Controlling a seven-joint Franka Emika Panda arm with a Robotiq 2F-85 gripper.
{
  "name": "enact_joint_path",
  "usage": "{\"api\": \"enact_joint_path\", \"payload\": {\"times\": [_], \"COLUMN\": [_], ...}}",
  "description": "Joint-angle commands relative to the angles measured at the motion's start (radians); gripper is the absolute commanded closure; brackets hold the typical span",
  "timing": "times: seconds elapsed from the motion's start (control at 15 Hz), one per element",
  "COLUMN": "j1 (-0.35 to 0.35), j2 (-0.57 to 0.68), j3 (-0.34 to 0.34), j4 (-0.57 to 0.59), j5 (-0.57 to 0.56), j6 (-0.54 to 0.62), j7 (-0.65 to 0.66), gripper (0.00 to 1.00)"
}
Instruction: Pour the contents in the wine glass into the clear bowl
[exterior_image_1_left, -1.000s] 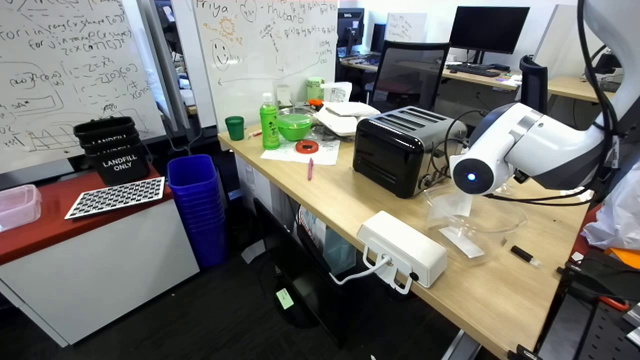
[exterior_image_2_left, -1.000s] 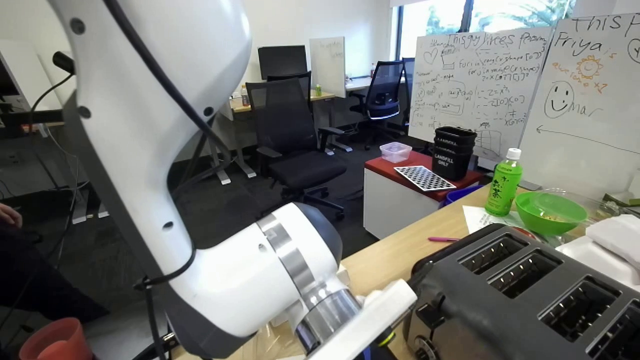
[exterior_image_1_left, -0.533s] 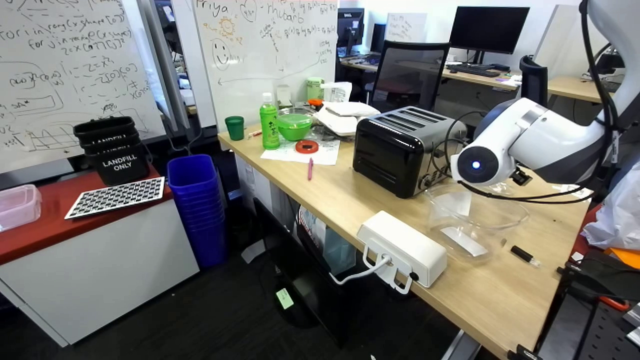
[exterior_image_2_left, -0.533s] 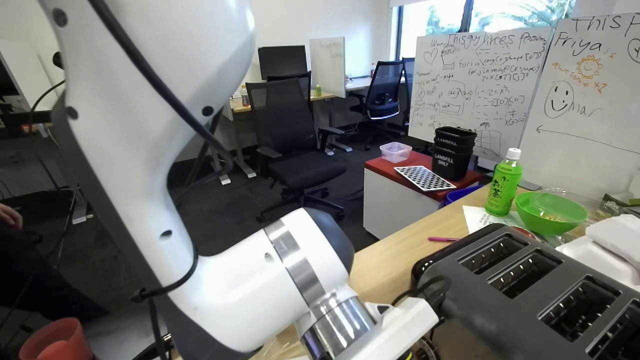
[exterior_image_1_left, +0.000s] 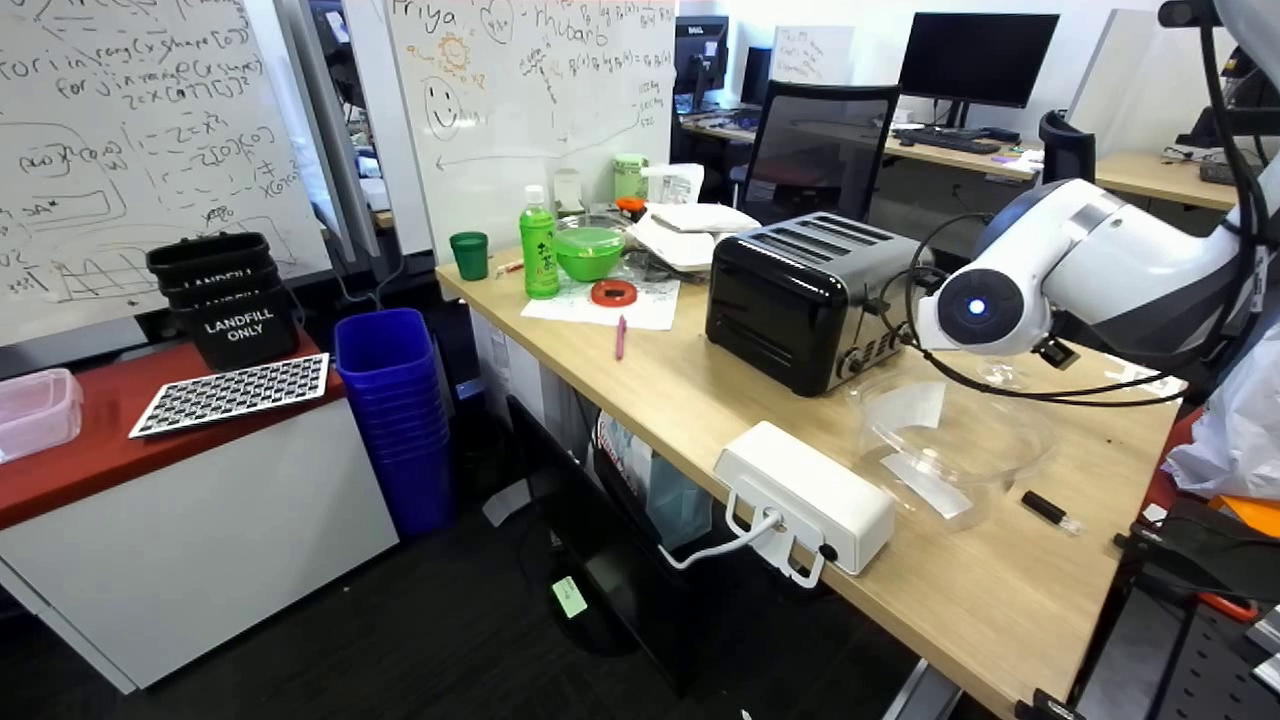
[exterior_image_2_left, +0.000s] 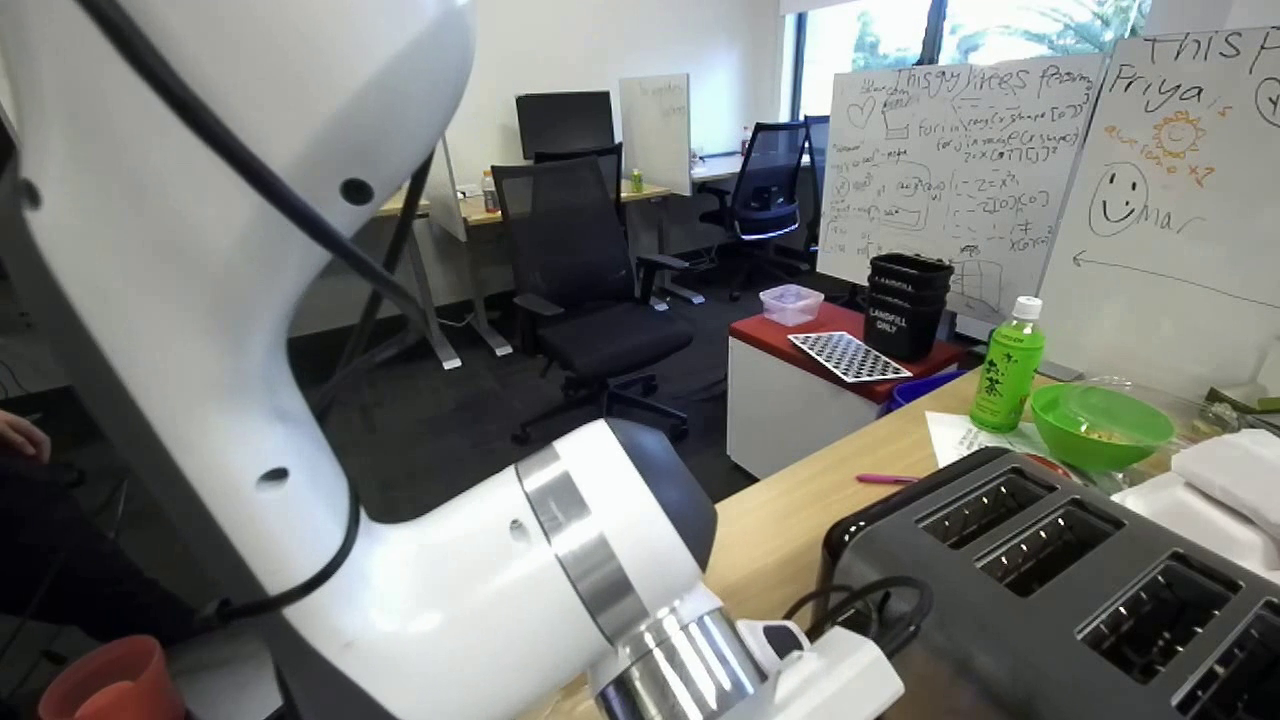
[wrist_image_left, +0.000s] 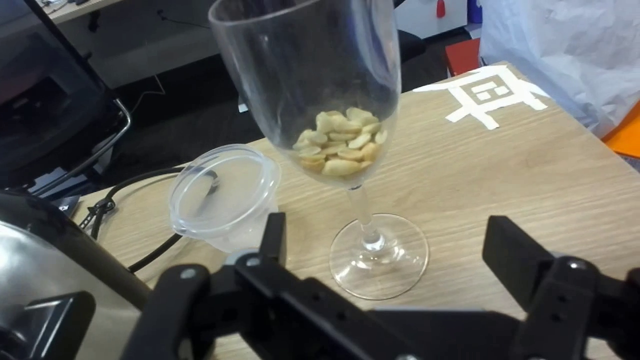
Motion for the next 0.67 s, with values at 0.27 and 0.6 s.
{"api": "enact_joint_path", "payload": {"times": [0.27,0.6], "j1": [-0.011,0.012], "j2": [-0.064,-0.003], "j3": [-0.013,0.005], "j4": [-0.051,0.028], "j5": [-0.038,0.027], "j6": [0.036,-0.022], "j7": [0.041,0.053], "gripper": [0.00,0.00]}}
